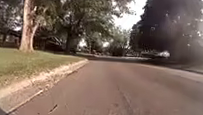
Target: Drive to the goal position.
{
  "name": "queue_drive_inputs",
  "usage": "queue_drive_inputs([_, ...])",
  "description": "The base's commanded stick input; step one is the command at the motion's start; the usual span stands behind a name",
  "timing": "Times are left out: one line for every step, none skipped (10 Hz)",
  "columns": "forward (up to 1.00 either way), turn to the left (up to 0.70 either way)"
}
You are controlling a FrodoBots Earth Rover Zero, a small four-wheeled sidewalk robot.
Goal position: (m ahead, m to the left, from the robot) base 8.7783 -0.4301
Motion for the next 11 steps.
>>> queue_drive_inputs([1.0,0.0])
queue_drive_inputs([1.0,0.0])
queue_drive_inputs([1.0,0.0])
queue_drive_inputs([1.0,0.0])
queue_drive_inputs([1.0,0.0])
queue_drive_inputs([1.0,0.0])
queue_drive_inputs([1.0,0.0])
queue_drive_inputs([1.0,0.0])
queue_drive_inputs([1.0,0.0])
queue_drive_inputs([1.0,0.0])
queue_drive_inputs([1.0,0.0])
